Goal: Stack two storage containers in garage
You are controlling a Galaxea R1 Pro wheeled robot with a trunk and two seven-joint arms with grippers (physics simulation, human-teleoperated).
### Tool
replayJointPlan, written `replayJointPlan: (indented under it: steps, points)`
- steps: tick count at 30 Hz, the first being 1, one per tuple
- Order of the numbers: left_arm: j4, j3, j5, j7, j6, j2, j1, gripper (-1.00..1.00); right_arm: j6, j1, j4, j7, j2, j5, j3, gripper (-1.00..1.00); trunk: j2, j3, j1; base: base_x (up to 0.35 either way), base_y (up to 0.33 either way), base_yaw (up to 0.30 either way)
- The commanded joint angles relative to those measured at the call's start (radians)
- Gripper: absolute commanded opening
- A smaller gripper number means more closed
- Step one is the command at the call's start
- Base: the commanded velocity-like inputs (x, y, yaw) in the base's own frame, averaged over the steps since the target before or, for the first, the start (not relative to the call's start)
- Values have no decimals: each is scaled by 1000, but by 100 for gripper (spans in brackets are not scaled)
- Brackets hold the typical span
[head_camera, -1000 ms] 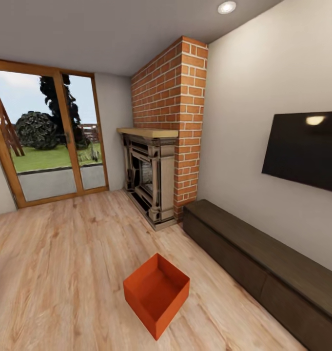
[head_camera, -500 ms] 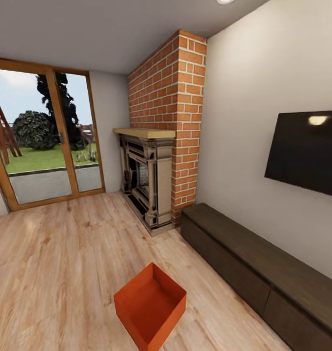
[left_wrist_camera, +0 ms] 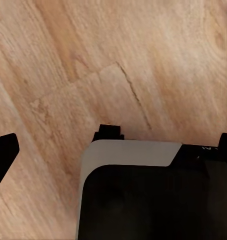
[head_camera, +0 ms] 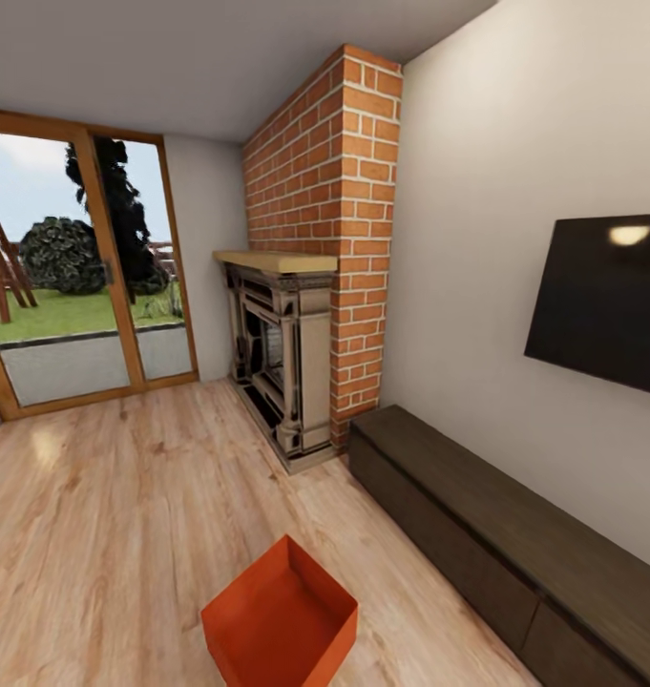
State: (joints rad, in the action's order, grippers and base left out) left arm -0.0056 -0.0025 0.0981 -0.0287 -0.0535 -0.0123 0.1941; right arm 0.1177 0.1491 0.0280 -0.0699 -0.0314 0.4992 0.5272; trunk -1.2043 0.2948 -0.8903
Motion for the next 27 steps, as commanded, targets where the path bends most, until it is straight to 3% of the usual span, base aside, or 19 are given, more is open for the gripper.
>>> replayJointPlan:
  steps: [1,21,27]
  points:
    - [1,-1,10,0,-3,0,1,100,5,1,3,-1,-1,9,8,100,-1,1,-1,301,-95,0]
    - [1,-2,9,-1,-3,0,1,100,5,1,3,-1,-1,9,8,100,-1,1,-1,300,-92,0]
    - [1,-2,11,0,-3,0,1,100,5,1,3,-1,-1,9,8,100,-1,1,-1,107,-20,0]
